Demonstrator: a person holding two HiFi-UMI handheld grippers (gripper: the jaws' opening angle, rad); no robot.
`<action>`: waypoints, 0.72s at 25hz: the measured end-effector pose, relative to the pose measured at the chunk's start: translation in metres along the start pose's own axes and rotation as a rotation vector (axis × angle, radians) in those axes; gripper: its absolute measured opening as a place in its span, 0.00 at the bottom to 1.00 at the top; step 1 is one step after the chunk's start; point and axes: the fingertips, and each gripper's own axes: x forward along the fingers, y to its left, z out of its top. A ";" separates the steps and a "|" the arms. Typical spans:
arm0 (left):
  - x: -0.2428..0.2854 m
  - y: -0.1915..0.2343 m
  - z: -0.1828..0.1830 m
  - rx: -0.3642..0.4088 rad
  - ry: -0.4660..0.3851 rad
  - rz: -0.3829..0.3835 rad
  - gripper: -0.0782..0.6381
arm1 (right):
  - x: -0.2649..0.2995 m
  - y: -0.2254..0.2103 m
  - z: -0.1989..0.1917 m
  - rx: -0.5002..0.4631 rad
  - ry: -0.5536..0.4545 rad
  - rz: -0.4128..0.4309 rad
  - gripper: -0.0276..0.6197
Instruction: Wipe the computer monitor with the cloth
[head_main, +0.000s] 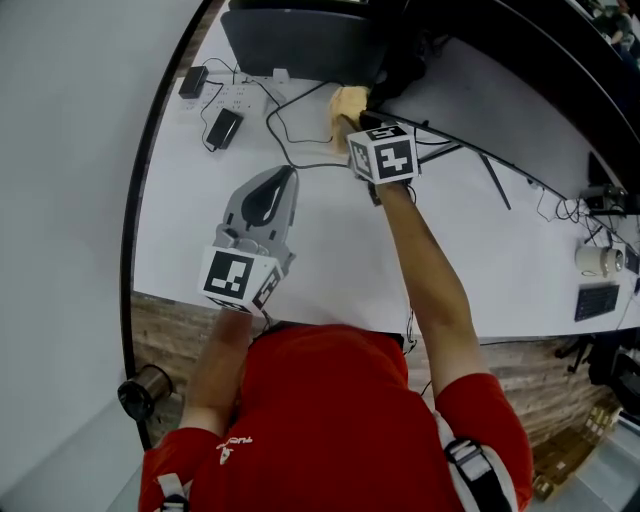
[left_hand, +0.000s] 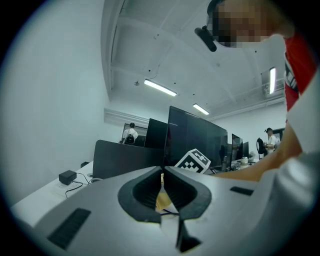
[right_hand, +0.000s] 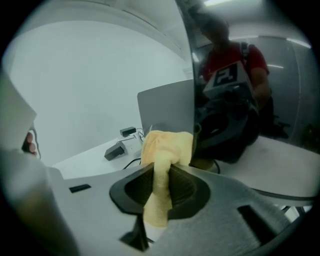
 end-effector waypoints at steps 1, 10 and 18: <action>0.000 -0.001 0.000 -0.002 0.000 -0.002 0.13 | -0.002 -0.002 0.000 0.028 -0.004 -0.003 0.14; 0.002 -0.009 0.000 -0.006 -0.004 -0.017 0.13 | -0.022 -0.016 0.014 0.134 -0.079 -0.033 0.14; 0.005 -0.023 -0.001 0.016 -0.016 -0.046 0.13 | -0.053 -0.011 0.052 0.105 -0.176 -0.025 0.14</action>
